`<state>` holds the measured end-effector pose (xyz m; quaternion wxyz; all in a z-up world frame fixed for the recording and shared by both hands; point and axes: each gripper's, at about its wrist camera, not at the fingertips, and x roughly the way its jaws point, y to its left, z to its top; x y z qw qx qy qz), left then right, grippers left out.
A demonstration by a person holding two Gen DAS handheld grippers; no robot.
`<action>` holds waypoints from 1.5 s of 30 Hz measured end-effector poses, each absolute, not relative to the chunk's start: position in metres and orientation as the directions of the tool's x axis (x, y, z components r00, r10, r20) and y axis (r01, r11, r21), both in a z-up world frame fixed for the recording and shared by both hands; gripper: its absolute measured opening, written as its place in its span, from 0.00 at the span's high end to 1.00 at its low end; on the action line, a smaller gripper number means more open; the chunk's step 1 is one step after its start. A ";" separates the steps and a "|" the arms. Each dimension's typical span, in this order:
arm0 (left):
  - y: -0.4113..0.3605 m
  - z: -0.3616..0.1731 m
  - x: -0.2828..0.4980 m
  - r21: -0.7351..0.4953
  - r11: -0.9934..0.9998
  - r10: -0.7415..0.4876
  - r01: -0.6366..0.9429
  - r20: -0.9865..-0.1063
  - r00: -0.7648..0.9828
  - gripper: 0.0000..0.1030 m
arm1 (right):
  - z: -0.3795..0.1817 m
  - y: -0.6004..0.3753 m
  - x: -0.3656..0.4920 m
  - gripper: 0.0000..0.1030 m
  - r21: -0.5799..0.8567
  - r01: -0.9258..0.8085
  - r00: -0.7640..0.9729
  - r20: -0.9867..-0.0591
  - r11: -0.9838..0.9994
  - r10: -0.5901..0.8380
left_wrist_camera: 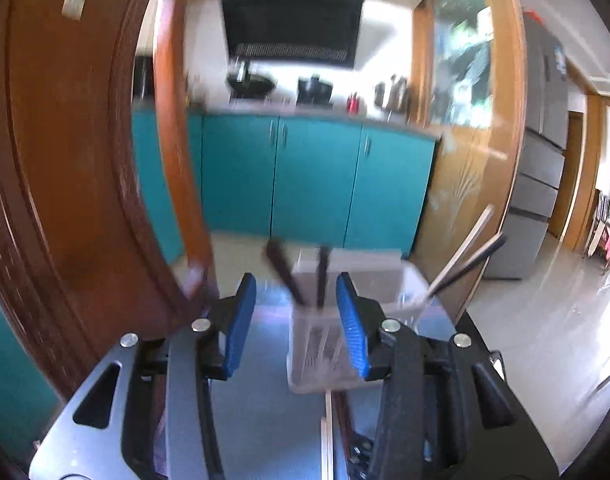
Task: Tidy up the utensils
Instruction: 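Withdraw both tools from the holder back down to the cloth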
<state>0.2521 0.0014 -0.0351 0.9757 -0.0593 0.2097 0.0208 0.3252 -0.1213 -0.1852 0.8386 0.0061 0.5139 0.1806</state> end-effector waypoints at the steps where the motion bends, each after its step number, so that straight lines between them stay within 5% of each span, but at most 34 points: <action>1: 0.009 -0.039 0.255 -0.144 0.987 -0.001 -0.071 -0.445 0.895 0.59 | -0.190 -0.115 0.325 0.56 0.170 -0.300 0.401 -0.870 0.939 0.286; 5: 0.039 -0.053 0.266 -0.240 0.963 -0.030 -0.122 -0.548 0.836 0.57 | -0.198 -0.093 0.317 0.56 0.063 -0.333 0.426 -0.880 0.941 0.209; 7: 0.048 -0.062 0.269 -0.235 0.959 -0.012 -0.158 -0.590 0.808 0.57 | -0.200 -0.088 0.314 0.65 0.008 -0.340 0.450 -0.877 0.940 0.170; 9: 0.053 -0.069 0.271 -0.227 0.958 -0.005 -0.174 -0.622 0.783 0.57 | -0.198 -0.089 0.313 0.84 0.032 -0.337 0.437 -0.880 0.941 0.186; 12: 0.051 -0.081 0.276 -0.199 0.967 -0.015 -0.160 -0.669 0.743 0.55 | -0.197 -0.102 0.315 0.87 0.083 -0.305 0.408 -0.889 0.949 0.209; 24: 0.005 -0.142 0.294 -0.122 0.992 -0.093 -0.017 -0.836 0.541 0.46 | -0.164 -0.198 0.304 0.87 0.321 -0.154 0.422 -0.834 0.935 0.356; 33: -0.043 -0.196 0.292 -0.016 0.995 -0.054 0.095 -0.908 0.415 0.45 | -0.169 -0.212 0.298 0.79 0.289 -0.092 0.438 -0.848 0.953 0.299; 38: -0.054 -0.208 0.290 -0.002 0.993 -0.052 0.119 -0.909 0.413 0.82 | -0.165 -0.209 0.299 0.75 0.288 -0.107 0.441 -0.844 0.952 0.305; 45: -0.044 -0.180 0.279 -0.097 0.988 -0.143 0.118 -0.862 0.487 0.93 | -0.168 -0.210 0.301 0.72 0.273 -0.104 0.438 -0.851 0.956 0.290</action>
